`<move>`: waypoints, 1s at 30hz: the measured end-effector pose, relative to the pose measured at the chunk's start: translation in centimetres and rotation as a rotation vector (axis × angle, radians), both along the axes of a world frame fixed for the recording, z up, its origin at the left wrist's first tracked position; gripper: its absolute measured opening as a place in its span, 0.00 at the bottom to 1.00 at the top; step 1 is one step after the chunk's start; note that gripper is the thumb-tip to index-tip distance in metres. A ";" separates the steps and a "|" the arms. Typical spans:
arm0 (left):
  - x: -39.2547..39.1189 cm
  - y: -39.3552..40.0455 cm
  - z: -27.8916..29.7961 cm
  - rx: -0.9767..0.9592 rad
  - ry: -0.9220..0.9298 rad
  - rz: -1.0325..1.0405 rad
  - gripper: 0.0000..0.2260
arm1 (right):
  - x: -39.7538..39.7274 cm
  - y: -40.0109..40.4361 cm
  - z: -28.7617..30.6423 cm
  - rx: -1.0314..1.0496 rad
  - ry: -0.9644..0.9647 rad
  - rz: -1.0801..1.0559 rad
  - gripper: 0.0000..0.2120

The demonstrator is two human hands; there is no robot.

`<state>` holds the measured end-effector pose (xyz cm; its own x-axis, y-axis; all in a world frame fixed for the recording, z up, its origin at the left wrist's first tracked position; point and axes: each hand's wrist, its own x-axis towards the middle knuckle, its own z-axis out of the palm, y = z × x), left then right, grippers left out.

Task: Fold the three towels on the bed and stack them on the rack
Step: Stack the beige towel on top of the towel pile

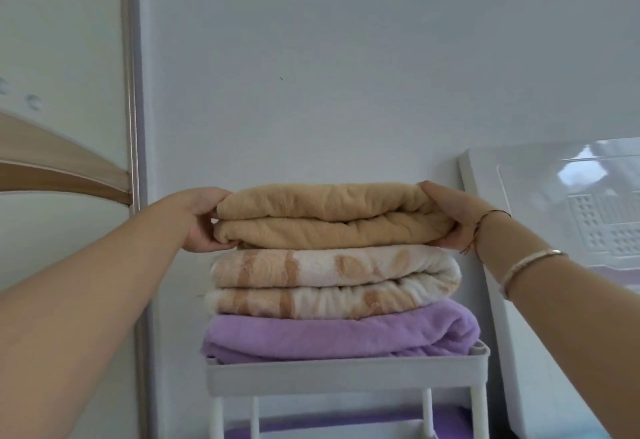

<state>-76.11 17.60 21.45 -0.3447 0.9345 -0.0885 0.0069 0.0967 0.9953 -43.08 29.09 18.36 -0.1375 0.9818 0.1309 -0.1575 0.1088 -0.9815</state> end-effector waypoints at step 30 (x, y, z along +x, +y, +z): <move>6.2 -0.6 -3.7 0.218 1.246 -0.139 0.21 | -0.9 -5.9 -3.4 0.653 -1.075 -0.370 0.12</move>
<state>-69.91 16.98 17.70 0.0176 0.9237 0.3828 0.9421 -0.1436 0.3032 -43.98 23.19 14.95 -0.2084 0.7812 0.5885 0.8076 0.4768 -0.3470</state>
